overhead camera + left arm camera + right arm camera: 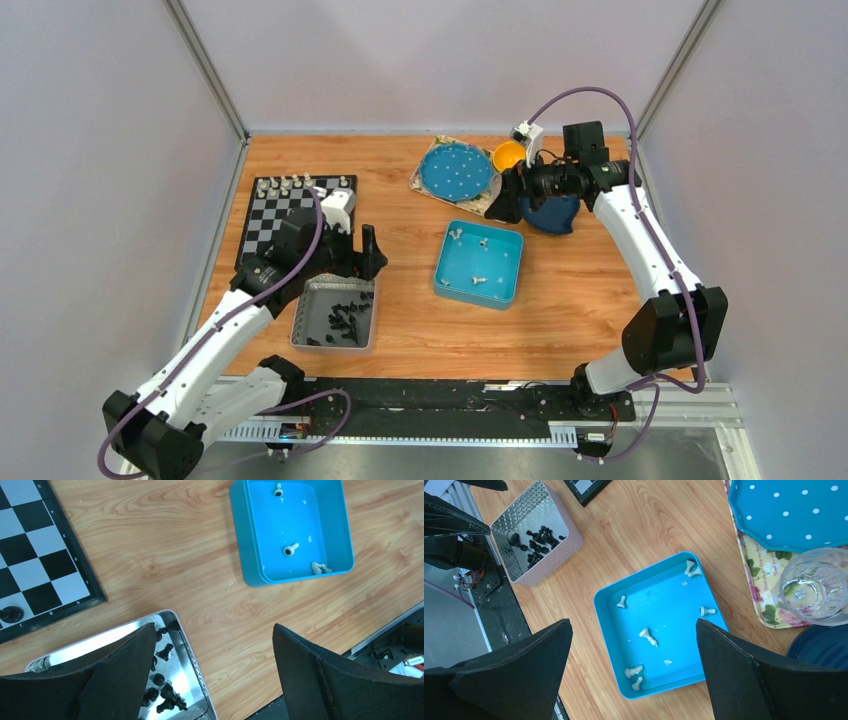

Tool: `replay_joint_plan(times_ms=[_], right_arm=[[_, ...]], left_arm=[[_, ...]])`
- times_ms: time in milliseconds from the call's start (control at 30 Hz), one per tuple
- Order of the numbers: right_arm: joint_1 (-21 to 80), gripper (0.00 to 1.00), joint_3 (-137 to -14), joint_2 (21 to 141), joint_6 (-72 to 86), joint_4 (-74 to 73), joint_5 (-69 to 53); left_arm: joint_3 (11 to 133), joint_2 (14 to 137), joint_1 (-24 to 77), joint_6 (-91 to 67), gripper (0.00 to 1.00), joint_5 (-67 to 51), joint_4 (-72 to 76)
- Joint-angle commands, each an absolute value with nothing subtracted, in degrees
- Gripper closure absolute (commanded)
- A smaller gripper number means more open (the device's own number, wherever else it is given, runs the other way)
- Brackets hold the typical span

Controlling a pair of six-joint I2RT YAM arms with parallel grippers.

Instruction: Set up the chess pieces on the board

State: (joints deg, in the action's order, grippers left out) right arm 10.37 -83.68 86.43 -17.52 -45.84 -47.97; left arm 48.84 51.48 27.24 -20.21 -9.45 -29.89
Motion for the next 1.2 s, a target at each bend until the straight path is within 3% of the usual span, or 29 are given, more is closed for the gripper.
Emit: replay_joint_plan(times_ms=[0,333,633,767,900,967,1167], right_arm=[[10.90,0.02,-85.26,84.64,-20.65,-46.41,-45.80],[11.16,0.02,-85.17,84.64,-25.39,-50.10,-47.20],[11.69,0.02,-81.21,83.50,-26.89,-48.87,-45.62],[12.30,0.02,-79.90,83.23,-26.89,-48.52,-46.49],[12.74,0.02,-77.70,82.62,-26.81,-46.94,-46.58],[12.66,0.02,-77.17,82.53,-26.81,-46.67,-46.58],[13.01,0.02,-77.52,84.55,-26.81,-46.58,-48.43]], left_arm=[[52.21,53.87,31.63,-19.86,0.06,-2.12,-30.50],[49.40,57.82,38.31,-25.66,0.09,-0.44,-25.05],[49.83,66.34,41.66,-28.12,0.26,-2.20,-18.99],[52.64,68.91,41.75,-29.70,0.39,2.70,-25.54],[51.78,66.72,41.75,-31.29,0.45,13.68,-35.49],[50.46,63.64,41.66,-31.55,0.54,16.60,-39.61],[48.60,61.26,40.26,-31.03,0.58,23.29,-48.85]])
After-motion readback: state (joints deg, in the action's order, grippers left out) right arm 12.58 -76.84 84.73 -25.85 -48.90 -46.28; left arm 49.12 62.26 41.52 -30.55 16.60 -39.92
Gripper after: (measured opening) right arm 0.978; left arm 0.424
